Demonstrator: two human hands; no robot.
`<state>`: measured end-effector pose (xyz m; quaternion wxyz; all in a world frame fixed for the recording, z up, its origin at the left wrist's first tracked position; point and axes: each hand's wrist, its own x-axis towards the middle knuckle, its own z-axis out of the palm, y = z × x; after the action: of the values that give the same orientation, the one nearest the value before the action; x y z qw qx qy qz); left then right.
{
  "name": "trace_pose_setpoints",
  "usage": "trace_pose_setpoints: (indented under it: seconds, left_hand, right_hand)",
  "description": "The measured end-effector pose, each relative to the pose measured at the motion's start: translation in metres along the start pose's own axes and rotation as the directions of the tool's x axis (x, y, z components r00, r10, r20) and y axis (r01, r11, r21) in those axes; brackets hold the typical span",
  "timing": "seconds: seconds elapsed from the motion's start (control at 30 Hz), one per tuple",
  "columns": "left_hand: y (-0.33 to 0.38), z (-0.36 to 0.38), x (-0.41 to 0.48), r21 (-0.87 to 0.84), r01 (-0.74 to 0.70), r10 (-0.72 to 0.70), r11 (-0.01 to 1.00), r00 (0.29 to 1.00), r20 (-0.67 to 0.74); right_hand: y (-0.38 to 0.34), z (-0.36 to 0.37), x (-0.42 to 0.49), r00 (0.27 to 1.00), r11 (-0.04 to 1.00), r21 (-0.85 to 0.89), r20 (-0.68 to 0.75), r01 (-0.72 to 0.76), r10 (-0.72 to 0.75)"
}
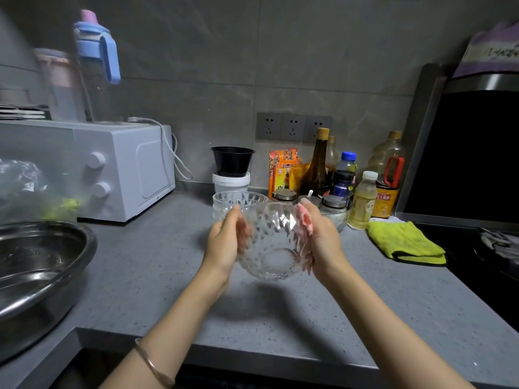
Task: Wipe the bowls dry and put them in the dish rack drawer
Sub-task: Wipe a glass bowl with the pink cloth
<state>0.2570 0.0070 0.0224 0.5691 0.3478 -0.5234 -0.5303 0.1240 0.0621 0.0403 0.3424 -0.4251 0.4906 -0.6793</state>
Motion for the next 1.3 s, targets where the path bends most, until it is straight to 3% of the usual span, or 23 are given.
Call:
trace_pose_setpoints:
  seconds: [0.1,0.17,0.27,0.4,0.53,0.63,0.67,0.7,0.77,0.83,0.9,0.97,1.03,1.1,1.17,1.3]
  left_hand:
    - [0.014,0.004,-0.005,0.179,-0.174,0.151,0.968,0.979,0.137]
    - [0.016,0.009,-0.007,0.221,-0.229,0.199,0.948,0.969,0.148]
    - [0.012,0.011,-0.007,0.163,-0.208,0.203,0.964,0.978,0.051]
    - [0.005,0.009,-0.005,-0.091,-0.056,0.046,0.994,0.993,-0.105]
    - [0.004,0.010,-0.002,-0.237,0.007,-0.055,0.971,0.979,-0.197]
    - [0.007,0.014,-0.005,-0.186,0.010,-0.042,0.982,0.985,-0.169]
    - [0.007,0.016,-0.007,-0.164,-0.004,-0.020,0.986,0.989,-0.146]
    - [0.008,0.018,-0.009,-0.148,-0.015,-0.004,0.989,0.992,-0.125]
    - [0.009,0.020,-0.010,-0.140,-0.044,0.026,0.989,0.992,-0.124]
    - [0.009,0.021,-0.009,-0.172,-0.056,0.027,0.983,0.985,-0.168]
    - [0.006,0.022,-0.009,-0.258,-0.044,-0.009,0.965,0.980,-0.200]
    - [0.004,0.021,-0.009,-0.337,-0.026,-0.057,0.941,0.970,-0.235]
    - [0.003,0.022,-0.009,-0.407,-0.008,-0.102,0.914,0.963,-0.248]
    - [0.002,0.023,-0.007,-0.468,0.021,-0.146,0.884,0.962,-0.231]
    - [0.000,0.023,-0.006,-0.471,0.049,-0.165,0.881,0.964,-0.207]
    - [-0.008,0.020,-0.006,-0.356,0.155,-0.200,0.921,0.976,-0.092]
  right_hand:
    - [-0.008,0.003,-0.001,0.985,0.977,-0.151,0.109,0.151,-0.136]
    - [-0.010,0.005,-0.002,0.970,0.956,-0.191,0.143,0.222,-0.197]
    - [-0.001,0.005,-0.002,0.936,0.909,-0.232,0.147,0.346,-0.319]
    - [0.015,0.007,-0.011,0.875,0.841,-0.243,0.149,0.483,-0.460]
    - [0.034,0.010,-0.028,0.736,0.546,-0.522,0.279,0.655,-0.616]
    - [0.037,0.016,-0.030,0.550,0.117,-0.685,0.458,0.719,-0.698]
    - [0.034,0.016,-0.027,0.509,0.032,-0.695,0.494,0.718,-0.705]
    - [0.029,0.017,-0.024,0.501,0.016,-0.702,0.491,0.712,-0.713]
    - [0.018,0.019,-0.019,0.567,0.154,-0.709,0.394,0.689,-0.723]
    - [0.011,0.020,-0.014,0.678,0.420,-0.628,0.242,0.655,-0.694]
    - [0.005,0.020,-0.008,0.793,0.730,-0.350,0.072,0.588,-0.604]
    - [0.004,0.020,-0.007,0.910,0.911,-0.060,-0.049,0.408,-0.411]
    - [0.008,0.022,-0.008,0.986,0.973,0.173,-0.086,0.154,-0.141]
    - [0.017,0.026,-0.009,0.996,0.928,0.370,-0.054,-0.050,0.076]
    - [0.021,0.029,-0.008,0.988,0.898,0.429,-0.060,-0.102,0.141]
    - [0.017,0.020,-0.004,0.992,0.903,0.428,-0.086,-0.047,0.093]
